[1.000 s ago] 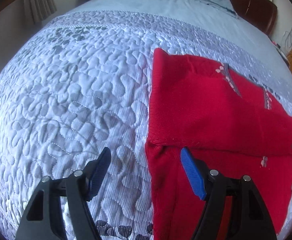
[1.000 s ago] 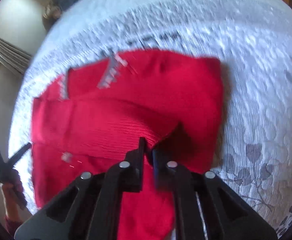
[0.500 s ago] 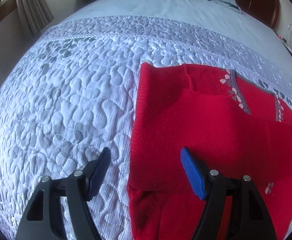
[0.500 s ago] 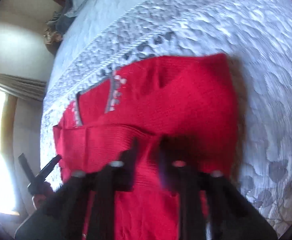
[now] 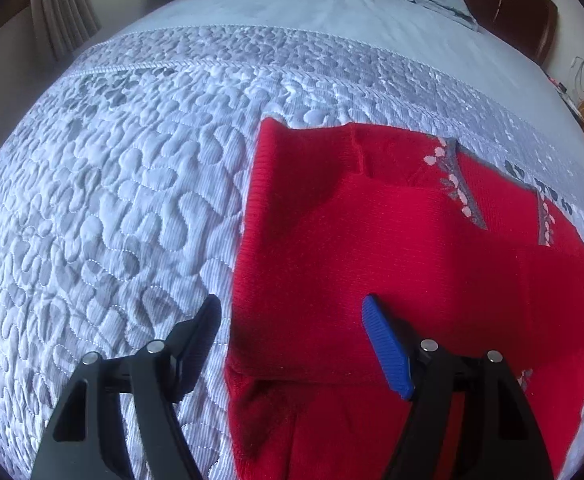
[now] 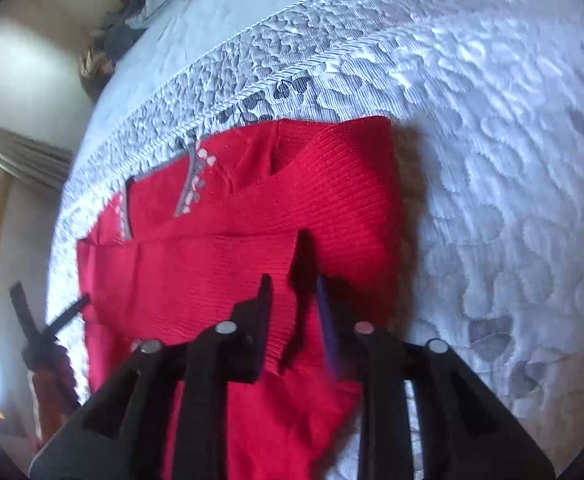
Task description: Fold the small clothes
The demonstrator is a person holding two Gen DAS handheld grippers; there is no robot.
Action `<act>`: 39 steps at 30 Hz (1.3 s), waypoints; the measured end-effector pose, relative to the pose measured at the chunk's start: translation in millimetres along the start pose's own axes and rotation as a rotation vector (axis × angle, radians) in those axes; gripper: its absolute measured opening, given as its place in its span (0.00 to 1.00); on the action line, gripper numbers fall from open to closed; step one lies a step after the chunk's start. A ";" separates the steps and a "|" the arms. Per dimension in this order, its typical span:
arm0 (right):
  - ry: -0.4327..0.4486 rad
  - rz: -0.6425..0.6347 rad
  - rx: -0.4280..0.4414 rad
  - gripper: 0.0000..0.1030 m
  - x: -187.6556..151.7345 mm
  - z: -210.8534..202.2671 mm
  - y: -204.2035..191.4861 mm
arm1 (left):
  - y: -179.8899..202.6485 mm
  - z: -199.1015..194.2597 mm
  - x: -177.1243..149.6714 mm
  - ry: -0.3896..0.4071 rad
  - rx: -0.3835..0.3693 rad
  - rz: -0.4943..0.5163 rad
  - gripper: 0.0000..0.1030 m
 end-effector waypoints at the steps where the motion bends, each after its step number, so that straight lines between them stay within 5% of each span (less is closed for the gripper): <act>1: -0.012 -0.006 -0.009 0.27 -0.1 2.1 -1.2 | 2.6 2.2 -0.7 -0.003 0.009 0.012 0.71; 2: -0.024 -0.015 -0.033 0.26 0.0 7.8 -2.9 | 4.8 6.9 -2.6 -0.012 0.021 0.021 0.71; 4: -0.047 -0.037 -0.126 0.08 -1.4 17.0 0.2 | 5.1 14.3 -5.3 -0.022 0.027 0.021 0.73; 8: -0.037 0.005 -0.129 0.06 -2.2 20.2 4.8 | 1.7 21.1 -6.7 -0.032 0.019 0.013 0.76; 11: -0.003 0.014 -0.108 0.16 -9.5 4.5 2.5 | 1.8 12.1 -7.2 -0.056 0.024 0.021 0.76; 12: 0.007 0.007 -0.095 0.26 -17.0 -3.6 -0.5 | 1.1 5.2 -10.0 -0.061 0.007 0.019 0.75; 18: -0.037 -0.148 -0.094 0.42 -122.5 -54.4 -35.9 | -25.9 -55.1 -84.3 -0.054 -0.034 0.139 0.82; 27: -0.132 -0.178 -0.077 0.44 -316.6 -94.5 -59.1 | -84.9 -119.2 -215.1 -0.105 -0.066 0.167 0.83; 39: -0.146 -0.090 -0.002 0.42 -374.7 -99.2 -63.1 | -74.3 -145.7 -285.3 -0.188 -0.182 0.167 0.80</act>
Point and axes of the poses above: each gripper's, at about its wrist camera, not at the fingertips, and z roughly the way its jaws point, y to its right, x to its top, the point moved 5 cm from there along z, roughly the way its jaws point, and after that the axes turned 8 degrees about -z, right-handed, at the moved point
